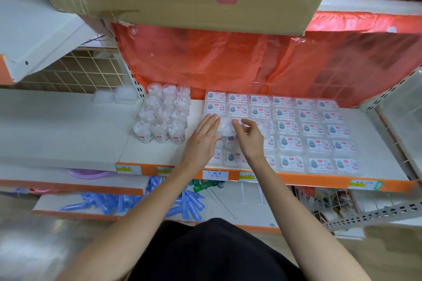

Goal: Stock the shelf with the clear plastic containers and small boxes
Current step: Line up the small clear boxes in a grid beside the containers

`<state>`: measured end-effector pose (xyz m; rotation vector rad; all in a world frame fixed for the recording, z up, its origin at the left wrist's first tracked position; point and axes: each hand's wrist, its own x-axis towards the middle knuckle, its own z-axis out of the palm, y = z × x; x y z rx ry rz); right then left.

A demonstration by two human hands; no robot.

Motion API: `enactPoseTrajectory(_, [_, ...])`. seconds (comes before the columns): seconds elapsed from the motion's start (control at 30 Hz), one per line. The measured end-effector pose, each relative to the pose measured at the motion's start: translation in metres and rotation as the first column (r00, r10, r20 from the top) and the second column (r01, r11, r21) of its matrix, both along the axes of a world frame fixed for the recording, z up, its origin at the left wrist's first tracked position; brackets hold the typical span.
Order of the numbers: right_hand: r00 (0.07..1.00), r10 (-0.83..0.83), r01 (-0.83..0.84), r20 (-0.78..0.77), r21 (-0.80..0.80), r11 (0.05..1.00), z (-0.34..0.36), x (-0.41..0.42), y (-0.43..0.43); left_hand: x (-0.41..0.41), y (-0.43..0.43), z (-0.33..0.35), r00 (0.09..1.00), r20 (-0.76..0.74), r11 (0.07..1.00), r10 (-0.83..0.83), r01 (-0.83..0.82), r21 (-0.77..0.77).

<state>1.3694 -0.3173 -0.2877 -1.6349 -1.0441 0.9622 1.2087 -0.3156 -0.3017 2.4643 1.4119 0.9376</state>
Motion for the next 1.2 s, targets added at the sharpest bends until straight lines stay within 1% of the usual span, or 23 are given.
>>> enactPoseTrajectory(0.07, [0.976, 0.001, -0.016, -0.216, -0.070, 0.997, 0.003, -0.005, 0.002, -0.003, -0.001, 0.000, 1.000, -0.006, 1.000, 0.007, -0.007, 0.006])
enactPoseTrajectory(0.1, [0.960, 0.014, -0.039, -0.279, -0.082, 0.996, 0.004, -0.006, 0.003, -0.004, -0.002, -0.001, 1.000, -0.012, 1.000, 0.008, -0.008, 0.008])
enactPoseTrajectory(0.2, [0.951, 0.087, -0.116, -0.297, -0.083, 0.990, 0.006, -0.007, 0.002, -0.007, -0.005, -0.007, 1.000, -0.007, 1.000, 0.008, -0.008, -0.016])
enactPoseTrajectory(0.27, [0.935, 0.089, -0.123, -0.344, -0.081, 0.989, 0.004, -0.007, 0.000, -0.010, -0.007, -0.007, 0.999, 0.039, 0.998, 0.013, -0.010, -0.069])
enactPoseTrajectory(0.3, [0.925, 0.077, -0.116, -0.371, -0.083, 0.990, 0.002, -0.007, -0.002, -0.011, -0.008, -0.005, 0.996, 0.084, 0.994, 0.030, -0.021, -0.111])
enactPoseTrajectory(0.37, [0.912, 0.050, -0.092, -0.406, -0.085, 0.992, -0.003, -0.005, -0.009, -0.013, -0.011, 0.007, 0.962, 0.248, 0.968, 0.117, -0.054, -0.246])
enactPoseTrajectory(0.4, [0.911, 0.044, -0.085, -0.411, -0.084, 0.993, -0.004, -0.005, -0.012, -0.013, -0.012, 0.014, 0.917, 0.348, 0.936, 0.194, -0.066, -0.347])
enactPoseTrajectory(0.43, [0.911, 0.046, -0.085, -0.410, -0.079, 0.993, -0.005, -0.005, -0.016, -0.013, -0.012, 0.021, 0.855, 0.427, 0.884, 0.293, -0.072, -0.462])
enactPoseTrajectory(0.47, [0.912, 0.057, -0.091, -0.407, -0.065, 0.994, -0.005, -0.005, -0.020, -0.013, -0.011, 0.028, 0.788, 0.465, 0.804, 0.403, -0.062, -0.591])
enactPoseTrajectory(0.53, [0.916, 0.096, -0.112, -0.389, -0.017, 0.994, -0.005, -0.005, -0.026, -0.014, -0.007, 0.039, 0.677, 0.446, 0.581, 0.585, 0.033, -0.813])
enactPoseTrajectory(0.57, [0.919, 0.120, -0.124, -0.374, 0.013, 0.992, -0.005, -0.005, -0.028, -0.015, -0.006, 0.042, 0.651, 0.411, 0.480, 0.638, 0.082, -0.874])
enactPoseTrajectory(0.6, [0.921, 0.143, -0.136, -0.362, 0.045, 0.990, -0.005, -0.005, -0.029, -0.016, -0.006, 0.045, 0.646, 0.384, 0.416, 0.660, 0.111, -0.902])
enactPoseTrajectory(0.63, [0.923, 0.160, -0.143, -0.349, 0.074, 0.987, -0.004, -0.005, -0.031, -0.016, -0.006, 0.046, 0.647, 0.373, 0.390, 0.665, 0.126, -0.912])
enactPoseTrajectory(0.7, [0.933, 0.197, -0.167, -0.302, 0.124, 0.978, -0.004, -0.003, -0.032, -0.016, -0.007, 0.045, 0.629, 0.396, 0.391, 0.669, 0.156, -0.907])
enactPoseTrajectory(0.73, [0.937, 0.218, -0.184, -0.272, 0.145, 0.972, -0.005, -0.002, -0.032, -0.016, -0.008, 0.043, 0.600, 0.421, 0.393, 0.681, 0.187, -0.900])
enactPoseTrajectory(0.8, [0.939, 0.247, -0.210, -0.241, 0.167, 0.963, -0.007, 0.000, -0.032, -0.016, -0.007, 0.040, 0.502, 0.480, 0.391, 0.720, 0.277, -0.878])
enactPoseTrajectory(0.87, [0.934, 0.250, -0.211, -0.255, 0.168, 0.963, -0.008, 0.001, -0.033, -0.016, -0.007, 0.038, 0.389, 0.514, 0.387, 0.764, 0.361, -0.848])
enactPoseTrajectory(0.9, [0.932, 0.245, -0.207, -0.268, 0.163, 0.965, -0.008, 0.001, -0.033, -0.015, -0.006, 0.037, 0.360, 0.521, 0.390, 0.774, 0.378, -0.840])
enactPoseTrajectory(0.97, [0.928, 0.241, -0.205, -0.284, 0.151, 0.967, -0.008, 0.000, -0.034, -0.015, -0.006, 0.034, 0.334, 0.530, 0.397, 0.779, 0.393, -0.830])
enactPoseTrajectory(1.07, [0.922, 0.274, -0.240, -0.273, 0.153, 0.959, -0.010, -0.001, -0.036, -0.015, -0.007, 0.033, 0.278, 0.566, 0.442, 0.776, 0.400, -0.803])
enactPoseTrajectory(1.1, [0.920, 0.279, -0.249, -0.276, 0.139, 0.958, -0.011, -0.002, -0.037, -0.016, -0.008, 0.033, 0.281, 0.587, 0.473, 0.759, 0.381, -0.795])
enactPoseTrajectory(1.13, [0.917, 0.274, -0.247, -0.290, 0.127, 0.961, -0.013, -0.004, -0.038, -0.016, -0.010, 0.032, 0.303, 0.612, 0.509, 0.730, 0.357, -0.784])
enactPoseTrajectory(1.2, [0.906, 0.240, -0.216, -0.349, 0.107, 0.971, -0.013, -0.008, -0.038, -0.016, -0.013, 0.033, 0.368, 0.652, 0.566, 0.663, 0.324, -0.758])
